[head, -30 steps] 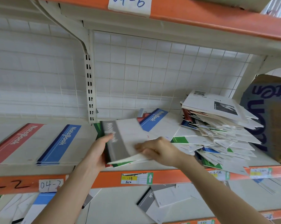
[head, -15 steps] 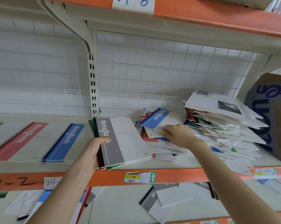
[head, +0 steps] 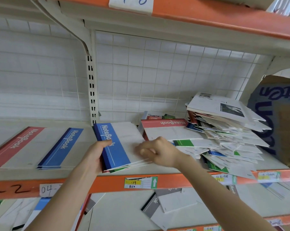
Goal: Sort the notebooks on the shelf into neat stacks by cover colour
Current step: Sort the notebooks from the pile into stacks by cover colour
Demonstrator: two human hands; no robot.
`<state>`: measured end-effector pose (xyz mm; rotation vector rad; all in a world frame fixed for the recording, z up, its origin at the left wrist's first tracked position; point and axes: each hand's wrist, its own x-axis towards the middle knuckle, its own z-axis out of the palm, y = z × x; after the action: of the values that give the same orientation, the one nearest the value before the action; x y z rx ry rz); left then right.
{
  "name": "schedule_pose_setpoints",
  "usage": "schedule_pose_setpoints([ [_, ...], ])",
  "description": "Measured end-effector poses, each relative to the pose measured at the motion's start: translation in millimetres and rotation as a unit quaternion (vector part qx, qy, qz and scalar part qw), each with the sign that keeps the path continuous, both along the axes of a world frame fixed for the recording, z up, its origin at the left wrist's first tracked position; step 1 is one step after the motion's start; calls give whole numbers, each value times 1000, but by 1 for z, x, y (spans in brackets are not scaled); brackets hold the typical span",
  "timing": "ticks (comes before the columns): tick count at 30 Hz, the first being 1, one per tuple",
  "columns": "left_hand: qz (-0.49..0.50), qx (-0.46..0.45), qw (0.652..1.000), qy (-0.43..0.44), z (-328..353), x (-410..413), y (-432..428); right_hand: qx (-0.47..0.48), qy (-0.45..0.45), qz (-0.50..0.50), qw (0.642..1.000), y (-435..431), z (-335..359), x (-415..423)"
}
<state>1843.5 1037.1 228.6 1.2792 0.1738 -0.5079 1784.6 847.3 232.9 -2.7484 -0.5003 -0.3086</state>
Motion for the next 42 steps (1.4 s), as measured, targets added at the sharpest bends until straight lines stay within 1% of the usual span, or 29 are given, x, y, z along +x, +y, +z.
schedule_pose_setpoints([
  [2, -1, 6, 1000, 5, 0, 0, 4, 25, -49, -124, 991, -1, 5, 14],
  [4, 0, 8, 1000, 8, 0, 0, 8, -1, -86, -233, 969, 0, 9, 29],
  [5, 3, 10, 1000, 5, 0, 0, 10, -4, -102, -262, 960, 4, 11, 35],
  [7, 13, 14, 1000, -5, 1, 1, 15, 5, -140, -288, 947, 11, 13, 41],
  [8, 19, 16, 1000, -10, 2, 1, 18, -6, -146, -303, 942, 12, 14, 44],
  [9, 25, 16, 999, -14, 2, 2, 21, -30, -132, -327, 935, 11, 16, 48],
  [11, 36, 11, 999, -18, 2, 1, 25, -67, -57, -377, 922, 2, 19, 58],
  [14, 51, 10, 998, -21, 1, -1, 29, -56, 42, -412, 908, -14, 22, 70],
  [18, 48, 12, 999, -18, 1, -3, 29, -57, 85, -410, 906, -28, 22, 80],
  [23, 52, 24, 998, -24, 1, 4, 28, -48, 128, -407, 903, -23, 23, 109],
  [26, 44, 28, 998, -22, -1, 6, 29, -40, 150, -435, 887, -17, 18, 123],
  [29, 33, 28, 999, -15, -2, 6, 30, -98, 163, -471, 861, -9, 17, 128],
  [30, 31, 26, 999, -14, -2, 7, 30, -110, 164, -474, 858, -6, 19, 128],
  [31, 30, 26, 999, -14, -1, 8, 30, -117, 159, -467, 862, -3, 21, 128],
  [34, 29, 29, 999, -16, -1, 11, 30, -130, 115, -410, 895, -1, 34, 121],
  [38, 30, 28, 999, -23, 1, 13, 29, -153, 77, -330, 928, 6, 54, 96],
  [41, 38, 14, 999, -19, 0, 15, 29, -176, 16, -247, 953, 15, 56, 69],
  [42, 46, 7, 999, -19, 0, 15, 29, -169, -12, -211, 963, 18, 53, 59],
])
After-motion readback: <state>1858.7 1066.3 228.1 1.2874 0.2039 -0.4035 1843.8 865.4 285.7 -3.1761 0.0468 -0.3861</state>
